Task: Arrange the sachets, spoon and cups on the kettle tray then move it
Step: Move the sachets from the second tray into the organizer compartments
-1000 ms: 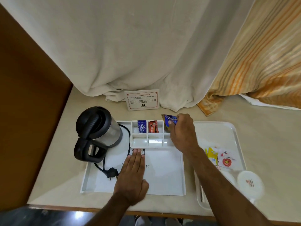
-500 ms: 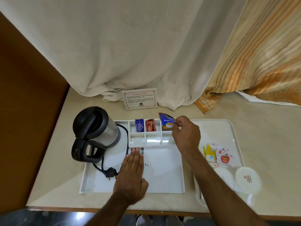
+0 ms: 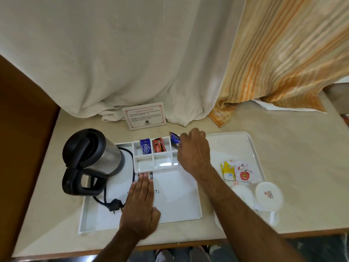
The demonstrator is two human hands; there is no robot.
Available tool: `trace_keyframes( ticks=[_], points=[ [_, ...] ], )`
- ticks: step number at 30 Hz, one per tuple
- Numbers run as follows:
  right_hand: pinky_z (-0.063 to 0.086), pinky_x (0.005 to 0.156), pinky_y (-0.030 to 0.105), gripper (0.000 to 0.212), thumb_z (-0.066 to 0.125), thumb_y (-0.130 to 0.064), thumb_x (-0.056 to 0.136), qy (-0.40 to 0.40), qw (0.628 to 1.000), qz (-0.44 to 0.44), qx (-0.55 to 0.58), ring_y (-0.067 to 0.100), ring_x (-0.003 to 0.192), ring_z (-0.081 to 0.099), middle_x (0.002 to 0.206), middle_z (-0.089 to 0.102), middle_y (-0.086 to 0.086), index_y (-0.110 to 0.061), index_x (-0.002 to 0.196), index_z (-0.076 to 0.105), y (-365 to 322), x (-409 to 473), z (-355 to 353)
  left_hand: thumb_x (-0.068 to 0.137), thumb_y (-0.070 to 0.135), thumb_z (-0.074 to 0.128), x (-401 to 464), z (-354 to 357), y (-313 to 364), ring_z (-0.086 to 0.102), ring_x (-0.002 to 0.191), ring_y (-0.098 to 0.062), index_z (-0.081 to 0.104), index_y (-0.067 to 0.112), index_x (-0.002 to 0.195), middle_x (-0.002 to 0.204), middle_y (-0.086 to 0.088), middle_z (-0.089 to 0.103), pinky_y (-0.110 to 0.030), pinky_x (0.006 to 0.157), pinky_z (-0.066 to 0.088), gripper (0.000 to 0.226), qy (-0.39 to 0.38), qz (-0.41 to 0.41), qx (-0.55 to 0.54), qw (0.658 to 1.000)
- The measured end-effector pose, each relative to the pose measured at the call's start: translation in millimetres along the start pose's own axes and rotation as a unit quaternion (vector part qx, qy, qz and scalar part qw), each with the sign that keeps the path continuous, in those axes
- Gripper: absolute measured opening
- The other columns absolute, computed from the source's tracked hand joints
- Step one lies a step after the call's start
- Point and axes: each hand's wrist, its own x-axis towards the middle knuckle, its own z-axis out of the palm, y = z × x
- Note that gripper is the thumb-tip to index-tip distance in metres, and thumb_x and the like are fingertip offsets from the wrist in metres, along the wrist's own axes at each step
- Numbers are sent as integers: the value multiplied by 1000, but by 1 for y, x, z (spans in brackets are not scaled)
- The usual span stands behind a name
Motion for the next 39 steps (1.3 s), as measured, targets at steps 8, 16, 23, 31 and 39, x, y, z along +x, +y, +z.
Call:
trace_keyframes(
  ticks=[8,16,23,31,39],
  points=[
    [41,88,46,51,55,-27,88,-39,989,4,140,32,109,44,125,47,13,-17,135,39,50,-14,-21,80,37,37,0,4,-3,-3,151,-30,7,4,153,163,-18,2,-45,118,9,86,1,9,1,1000],
    [28,87,42,57,75,-33,61,-305,947,-16,-102,21,104,46,107,57,-8,-37,112,51,133,-28,-43,81,38,38,0,6,-4,-5,151,-29,3,5,153,163,-17,-3,-43,119,4,87,3,6,13,1000],
    [37,80,33,23,72,-16,70,-337,940,3,-51,17,84,55,89,63,-6,-28,71,53,119,-20,-54,81,37,36,0,3,-1,-6,151,-30,4,3,153,163,-19,-1,-52,121,14,86,0,6,2,1000],
    [35,56,24,12,72,-37,74,-145,974,-96,146,15,73,57,76,67,-8,-30,77,63,9,-9,-65,80,37,41,0,2,-1,-6,151,-29,2,4,153,163,-19,0,-50,120,12,89,3,4,-6,1000],
    [39,63,31,18,63,-12,81,-166,961,-220,24,30,89,63,91,70,9,-21,95,69,-95,1,-3,77,37,45,2,8,-3,-3,151,-29,-2,5,153,162,-20,5,-47,119,9,94,15,11,-6,1000]
  ],
)
